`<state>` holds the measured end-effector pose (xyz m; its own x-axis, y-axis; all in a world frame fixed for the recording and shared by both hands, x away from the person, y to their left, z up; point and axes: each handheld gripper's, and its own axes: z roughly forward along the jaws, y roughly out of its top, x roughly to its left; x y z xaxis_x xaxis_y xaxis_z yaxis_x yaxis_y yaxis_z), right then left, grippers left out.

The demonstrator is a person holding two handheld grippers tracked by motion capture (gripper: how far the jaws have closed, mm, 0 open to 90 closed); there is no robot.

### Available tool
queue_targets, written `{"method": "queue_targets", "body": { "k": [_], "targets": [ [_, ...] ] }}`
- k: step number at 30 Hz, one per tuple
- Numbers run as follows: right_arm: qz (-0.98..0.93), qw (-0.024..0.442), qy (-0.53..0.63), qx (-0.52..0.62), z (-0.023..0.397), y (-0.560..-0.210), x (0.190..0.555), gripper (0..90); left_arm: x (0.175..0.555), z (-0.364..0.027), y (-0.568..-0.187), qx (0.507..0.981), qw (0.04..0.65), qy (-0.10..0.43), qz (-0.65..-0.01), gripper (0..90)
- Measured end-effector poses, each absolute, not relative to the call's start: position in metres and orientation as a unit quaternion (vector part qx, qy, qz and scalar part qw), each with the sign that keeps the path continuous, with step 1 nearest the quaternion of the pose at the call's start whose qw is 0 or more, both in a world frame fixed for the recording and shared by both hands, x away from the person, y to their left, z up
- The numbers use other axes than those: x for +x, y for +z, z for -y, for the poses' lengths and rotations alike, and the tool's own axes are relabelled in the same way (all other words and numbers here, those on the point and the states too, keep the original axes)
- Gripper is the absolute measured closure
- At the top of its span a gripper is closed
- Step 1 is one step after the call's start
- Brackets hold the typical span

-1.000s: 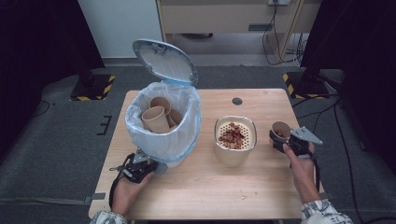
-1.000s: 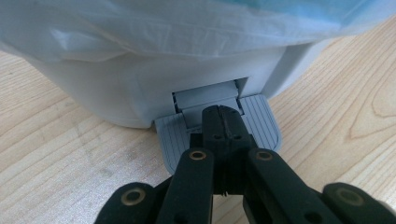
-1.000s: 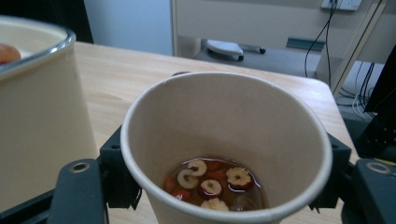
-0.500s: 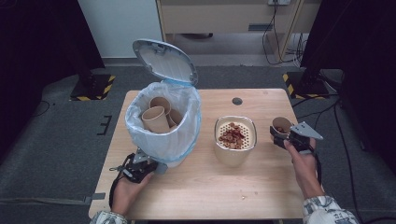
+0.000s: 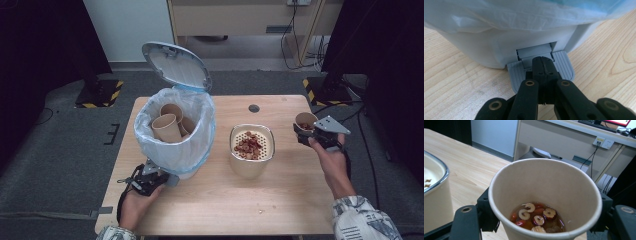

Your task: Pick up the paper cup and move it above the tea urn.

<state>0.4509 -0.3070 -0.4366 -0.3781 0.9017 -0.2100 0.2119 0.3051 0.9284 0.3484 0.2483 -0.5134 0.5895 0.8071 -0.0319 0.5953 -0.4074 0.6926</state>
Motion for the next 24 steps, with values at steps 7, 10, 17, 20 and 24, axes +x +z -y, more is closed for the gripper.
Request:
{"method": "queue_targets", "body": {
  "k": [7, 10, 17, 20, 24],
  "targets": [
    [-0.714, 0.399, 0.438, 0.374, 0.304, -0.42, 0.462, 28.7, 0.348, -0.248, -0.514, 0.824, 0.341, 0.156, -0.426, 90.0],
    [-0.718, 0.4, 0.437, 0.366, 0.3, -0.412, 0.466, 28.6, 0.348, -0.248, -0.514, 0.824, 0.341, 0.156, -0.426, 90.0],
    [-0.728, 0.402, 0.434, 0.346, 0.292, -0.401, 0.473, 28.6, 0.348, -0.248, -0.514, 0.824, 0.341, 0.156, -0.426, 90.0],
    [-0.732, 0.402, 0.431, 0.341, 0.29, -0.398, 0.475, 28.5, 0.348, -0.248, -0.514, 0.824, 0.341, 0.155, -0.426, 90.0],
    [-0.737, 0.405, 0.428, 0.33, 0.287, -0.393, 0.478, 28.5, 0.348, -0.248, -0.514, 0.823, 0.341, 0.155, -0.426, 90.0]
  ]
}}
